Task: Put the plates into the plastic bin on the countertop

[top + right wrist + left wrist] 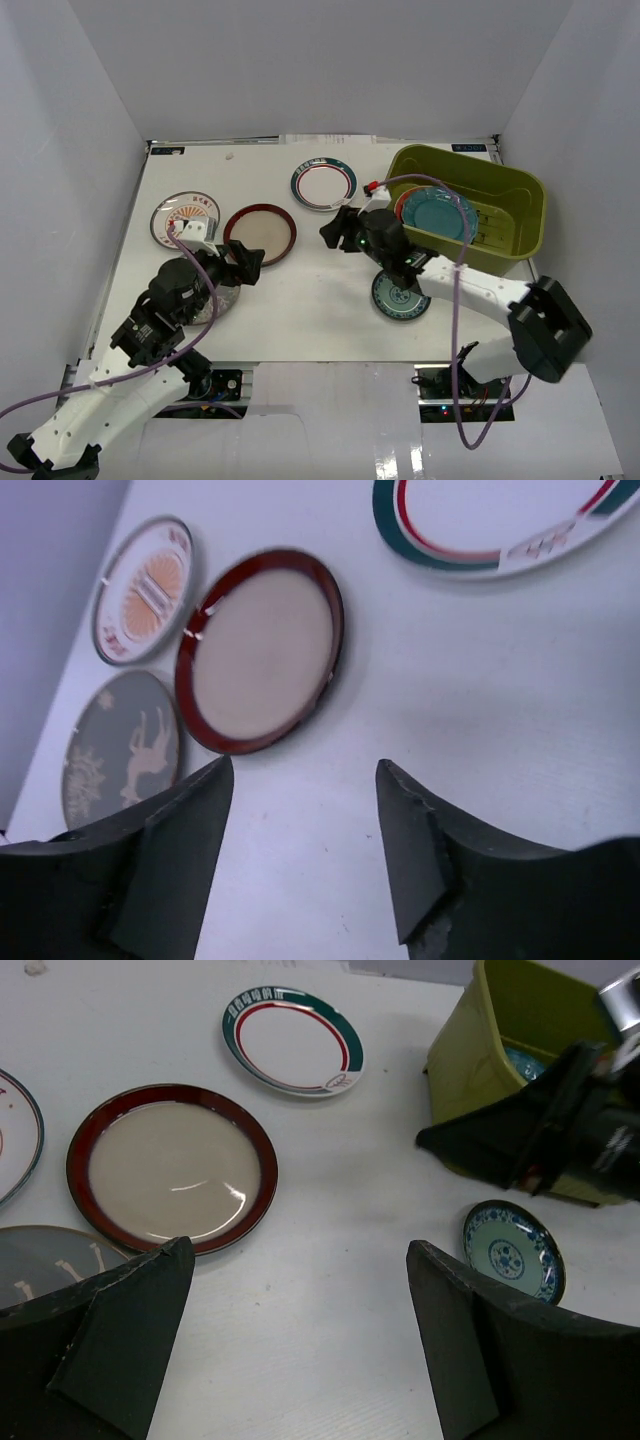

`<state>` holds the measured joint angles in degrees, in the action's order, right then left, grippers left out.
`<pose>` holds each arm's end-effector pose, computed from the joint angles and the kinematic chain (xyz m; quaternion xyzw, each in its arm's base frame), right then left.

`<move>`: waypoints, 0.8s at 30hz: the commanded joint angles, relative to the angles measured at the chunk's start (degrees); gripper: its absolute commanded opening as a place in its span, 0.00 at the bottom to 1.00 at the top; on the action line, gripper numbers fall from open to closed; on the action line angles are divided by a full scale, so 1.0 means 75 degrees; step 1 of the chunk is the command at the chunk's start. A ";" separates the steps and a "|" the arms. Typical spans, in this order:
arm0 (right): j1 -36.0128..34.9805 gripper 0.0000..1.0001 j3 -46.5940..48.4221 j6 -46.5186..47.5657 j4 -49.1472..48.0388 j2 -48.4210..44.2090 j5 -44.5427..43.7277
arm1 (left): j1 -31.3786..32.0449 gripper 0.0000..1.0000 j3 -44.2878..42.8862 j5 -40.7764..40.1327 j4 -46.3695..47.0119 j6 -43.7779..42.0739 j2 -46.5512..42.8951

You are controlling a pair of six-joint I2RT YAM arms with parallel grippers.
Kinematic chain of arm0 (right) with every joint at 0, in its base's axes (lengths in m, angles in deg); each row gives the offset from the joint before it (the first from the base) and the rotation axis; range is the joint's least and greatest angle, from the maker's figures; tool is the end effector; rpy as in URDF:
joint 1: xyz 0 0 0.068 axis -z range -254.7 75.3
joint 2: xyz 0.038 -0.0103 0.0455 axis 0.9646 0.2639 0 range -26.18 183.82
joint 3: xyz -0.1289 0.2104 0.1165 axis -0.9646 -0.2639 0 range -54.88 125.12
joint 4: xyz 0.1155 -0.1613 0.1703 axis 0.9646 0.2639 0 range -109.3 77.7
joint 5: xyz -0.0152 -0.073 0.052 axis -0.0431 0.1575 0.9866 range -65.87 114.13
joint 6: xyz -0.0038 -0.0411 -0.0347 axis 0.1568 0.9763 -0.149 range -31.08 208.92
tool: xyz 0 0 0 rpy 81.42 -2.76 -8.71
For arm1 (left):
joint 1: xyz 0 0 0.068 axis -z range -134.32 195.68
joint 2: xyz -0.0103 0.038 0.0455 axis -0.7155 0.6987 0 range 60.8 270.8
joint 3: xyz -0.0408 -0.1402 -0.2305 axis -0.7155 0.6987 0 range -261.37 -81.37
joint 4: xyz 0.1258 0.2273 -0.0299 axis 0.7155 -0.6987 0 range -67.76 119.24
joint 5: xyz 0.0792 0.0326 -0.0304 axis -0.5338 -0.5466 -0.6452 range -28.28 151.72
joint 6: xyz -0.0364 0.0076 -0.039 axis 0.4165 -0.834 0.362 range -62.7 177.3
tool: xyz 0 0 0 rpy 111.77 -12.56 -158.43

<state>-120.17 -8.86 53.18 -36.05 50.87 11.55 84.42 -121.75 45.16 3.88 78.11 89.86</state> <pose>0.2208 0.2135 0.2691 0.0005 0.7876 0.3313 0.5195 0.1020 -0.0688 0.3225 0.0340 0.7843 -0.2039 0.5849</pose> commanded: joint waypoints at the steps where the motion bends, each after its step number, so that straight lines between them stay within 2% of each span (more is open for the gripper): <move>1: -0.0335 0.62 0.0484 -0.0892 -0.0941 0.1251 -0.0713 | -0.0056 0.98 0.0040 -0.0300 0.0323 -0.0127 -0.0229; 2: -0.0382 0.56 0.0555 -0.1126 -0.1081 0.1501 -0.0864 | -0.0103 0.98 0.0133 -0.0358 0.0323 -0.0174 -0.0265; 4: -0.0406 0.54 0.0789 -0.1443 -0.1374 0.2239 -0.0889 | -0.0115 0.98 0.0146 -0.0347 0.0312 -0.0233 -0.0324; 11: -0.0499 0.59 0.2066 -0.2276 -0.1493 0.4314 -0.0737 | -0.0372 0.98 0.0134 0.0203 0.0382 -0.0385 -0.0055; 16: -0.0511 0.58 0.2582 -0.2908 -0.1774 0.5427 -0.0608 | -0.0513 0.98 0.0134 0.0519 0.0394 -0.0432 0.0028; 21: -0.0523 0.48 0.3168 -0.3272 -0.1587 0.6201 -0.0526 | -0.0619 0.98 0.0146 0.0649 0.0429 -0.0432 0.0051; 24: -0.0511 0.36 0.3239 -0.3472 -0.1657 0.6436 -0.0421 | -0.0654 0.98 0.0169 0.0649 0.0440 -0.0432 0.0016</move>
<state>-123.84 14.18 30.18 -48.40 96.75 8.36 80.07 -121.16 48.97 5.93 75.38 90.21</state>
